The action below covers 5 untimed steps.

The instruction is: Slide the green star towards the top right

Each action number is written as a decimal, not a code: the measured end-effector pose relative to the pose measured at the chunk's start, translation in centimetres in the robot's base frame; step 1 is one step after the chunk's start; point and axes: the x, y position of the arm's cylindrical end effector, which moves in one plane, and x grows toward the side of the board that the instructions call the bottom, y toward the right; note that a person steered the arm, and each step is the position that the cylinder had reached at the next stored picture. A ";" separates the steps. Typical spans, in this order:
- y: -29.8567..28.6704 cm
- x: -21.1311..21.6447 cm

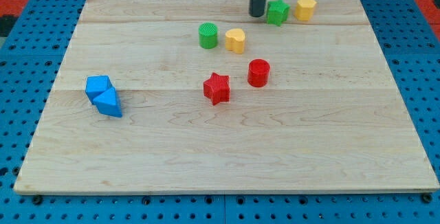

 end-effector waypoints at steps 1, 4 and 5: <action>-10.2 1.9; -3.1 5.0; -2.5 3.4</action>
